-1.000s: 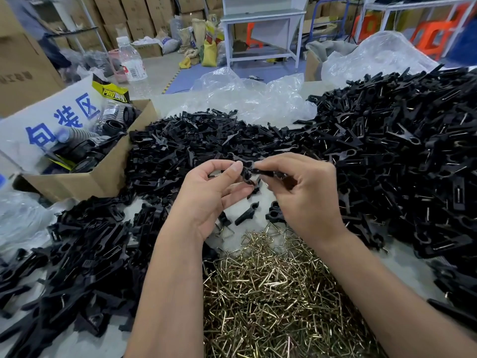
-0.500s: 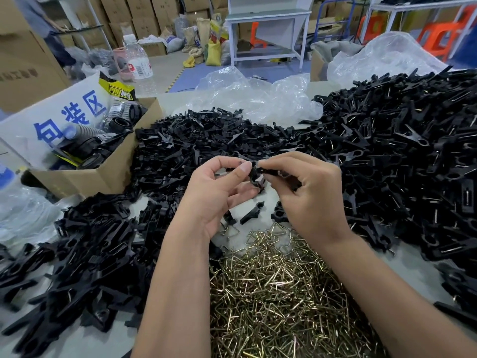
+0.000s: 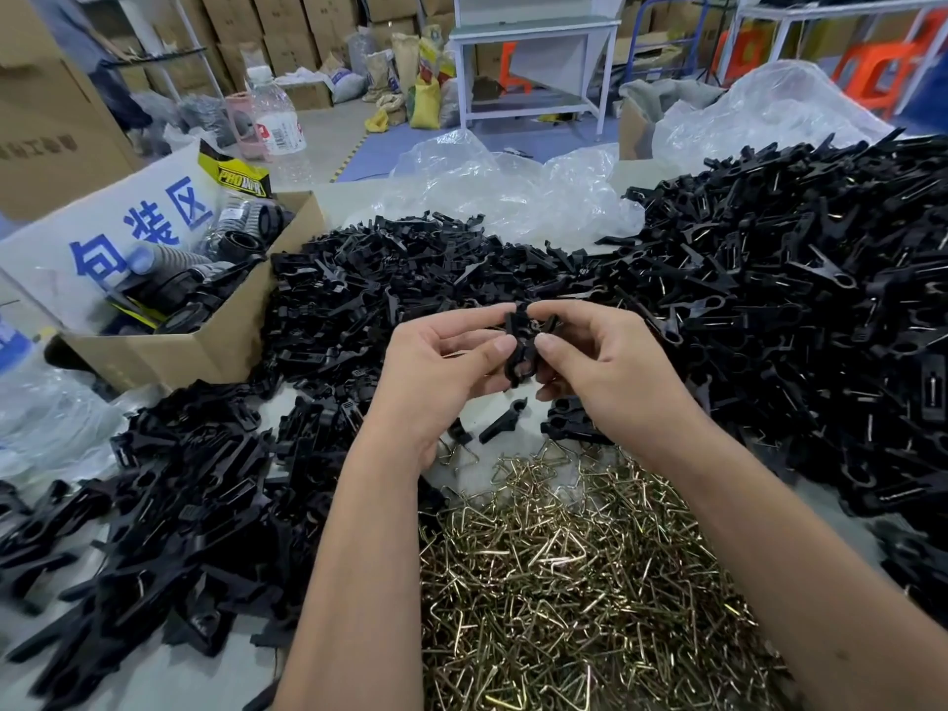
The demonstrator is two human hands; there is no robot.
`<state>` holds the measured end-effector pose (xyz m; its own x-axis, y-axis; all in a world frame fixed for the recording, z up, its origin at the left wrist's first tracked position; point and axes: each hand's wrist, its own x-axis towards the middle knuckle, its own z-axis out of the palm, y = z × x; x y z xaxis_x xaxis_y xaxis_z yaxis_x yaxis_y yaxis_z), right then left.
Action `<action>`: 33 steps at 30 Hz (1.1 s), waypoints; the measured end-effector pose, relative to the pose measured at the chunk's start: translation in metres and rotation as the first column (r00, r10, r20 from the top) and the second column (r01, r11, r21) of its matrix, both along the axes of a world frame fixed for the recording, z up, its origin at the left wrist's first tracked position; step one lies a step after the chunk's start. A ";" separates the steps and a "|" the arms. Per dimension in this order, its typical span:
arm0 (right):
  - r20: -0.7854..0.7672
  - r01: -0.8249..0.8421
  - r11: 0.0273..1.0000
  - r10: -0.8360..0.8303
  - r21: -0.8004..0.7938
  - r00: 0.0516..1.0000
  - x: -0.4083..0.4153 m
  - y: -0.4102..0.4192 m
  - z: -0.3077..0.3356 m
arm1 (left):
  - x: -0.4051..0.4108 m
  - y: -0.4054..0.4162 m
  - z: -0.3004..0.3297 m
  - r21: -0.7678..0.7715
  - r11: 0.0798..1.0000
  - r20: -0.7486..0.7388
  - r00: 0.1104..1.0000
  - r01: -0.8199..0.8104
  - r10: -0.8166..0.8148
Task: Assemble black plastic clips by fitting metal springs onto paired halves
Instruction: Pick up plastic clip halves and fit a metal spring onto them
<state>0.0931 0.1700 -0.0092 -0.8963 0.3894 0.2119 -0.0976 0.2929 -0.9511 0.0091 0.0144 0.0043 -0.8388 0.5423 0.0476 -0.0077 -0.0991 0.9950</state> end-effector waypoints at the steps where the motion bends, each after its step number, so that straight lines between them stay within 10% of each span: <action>1: 0.000 -0.001 1.000 0.001 -0.004 1.000 0.000 0.000 0.000 | 0.000 0.000 0.000 0.001 1.000 0.000 1.000 0.001 -0.001; 33: -0.022 0.021 0.971 -0.026 -0.236 0.999 0.001 0.002 0.002 | -0.005 0.009 -0.009 -0.118 0.966 -0.285 0.940 -0.231 0.190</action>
